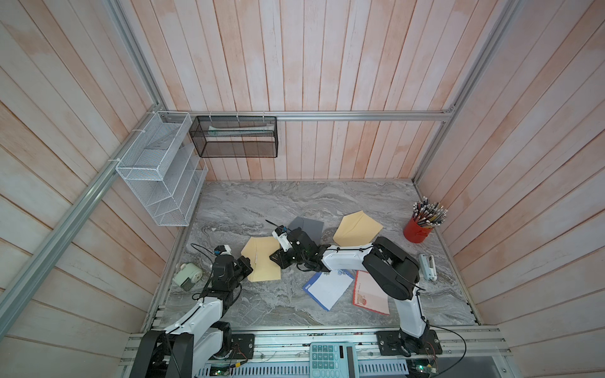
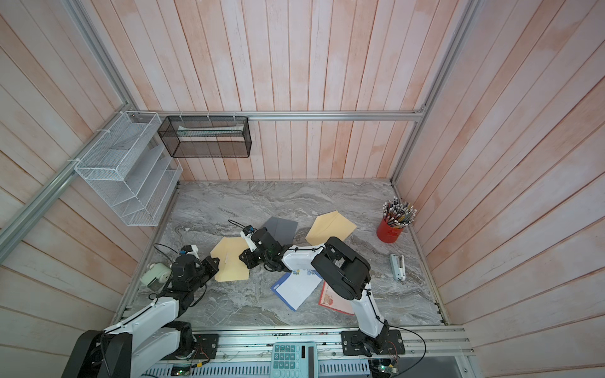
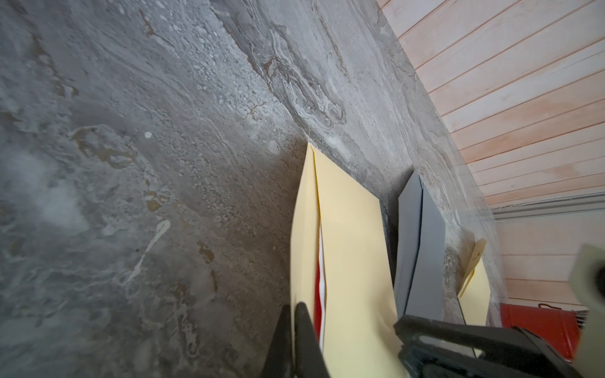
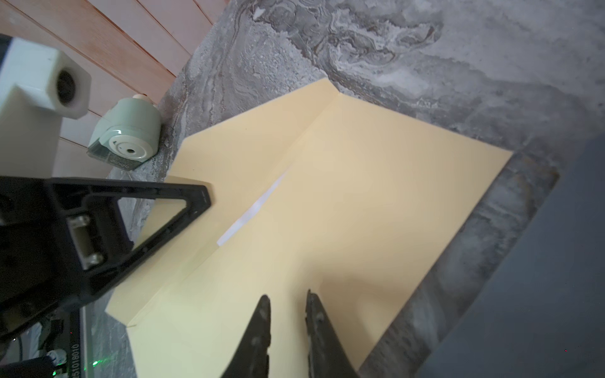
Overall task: Fold the letter paper in half and place it into the envelope
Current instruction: Fold the envelope flap on the envelope.
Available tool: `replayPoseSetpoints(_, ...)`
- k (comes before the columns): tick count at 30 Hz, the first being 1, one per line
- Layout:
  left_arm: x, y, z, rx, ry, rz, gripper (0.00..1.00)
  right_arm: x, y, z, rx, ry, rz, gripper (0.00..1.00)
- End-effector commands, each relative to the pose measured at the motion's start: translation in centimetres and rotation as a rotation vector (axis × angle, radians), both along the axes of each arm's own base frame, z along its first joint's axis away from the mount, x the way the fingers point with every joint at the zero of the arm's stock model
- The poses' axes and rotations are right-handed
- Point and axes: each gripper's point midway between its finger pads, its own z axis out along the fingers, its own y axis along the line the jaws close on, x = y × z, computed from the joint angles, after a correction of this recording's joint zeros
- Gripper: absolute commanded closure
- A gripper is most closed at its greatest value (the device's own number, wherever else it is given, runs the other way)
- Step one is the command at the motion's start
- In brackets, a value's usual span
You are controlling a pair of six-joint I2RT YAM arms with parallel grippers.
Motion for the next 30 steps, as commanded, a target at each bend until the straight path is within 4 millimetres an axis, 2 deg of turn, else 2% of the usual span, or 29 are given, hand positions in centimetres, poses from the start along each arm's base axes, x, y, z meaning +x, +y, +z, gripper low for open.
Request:
replayPoseSetpoints(1,0.3,-0.8,0.5,-0.053,-0.021,-0.025,1.00,0.6,-0.1,-1.0,-0.011,0.049,-0.012,0.80)
replayPoseSetpoints(6,-0.1,-1.4,0.8,-0.082,-0.004,-0.054,0.99,1.5,-1.1,-2.6,-0.042,0.083,-0.039,0.84)
replayPoseSetpoints(9,-0.6,-1.1,1.2,-0.095,0.013,-0.041,0.88,1.6,-1.5,-3.2,-0.050,0.094,-0.046,0.87)
replayPoseSetpoints(11,-0.7,-0.3,1.6,-0.093,0.025,-0.013,0.76,1.7,-1.7,-3.3,-0.054,0.096,-0.049,0.88)
replayPoseSetpoints(15,-0.8,0.8,2.0,-0.108,0.055,0.019,0.65,1.6,-1.9,-3.5,-0.060,0.095,-0.053,0.89)
replayPoseSetpoints(19,-0.4,1.3,1.4,-0.108,0.118,0.029,0.65,1.5,-1.9,-3.6,-0.062,0.098,-0.047,0.92)
replayPoseSetpoints(22,-0.1,1.6,0.2,-0.109,0.173,0.031,0.66,1.5,-2.0,-3.6,-0.062,0.099,-0.046,0.93)
replayPoseSetpoints(30,0.5,1.2,-0.9,-0.128,0.208,-0.009,0.71,1.4,-1.9,-3.5,-0.056,0.100,-0.043,0.96)
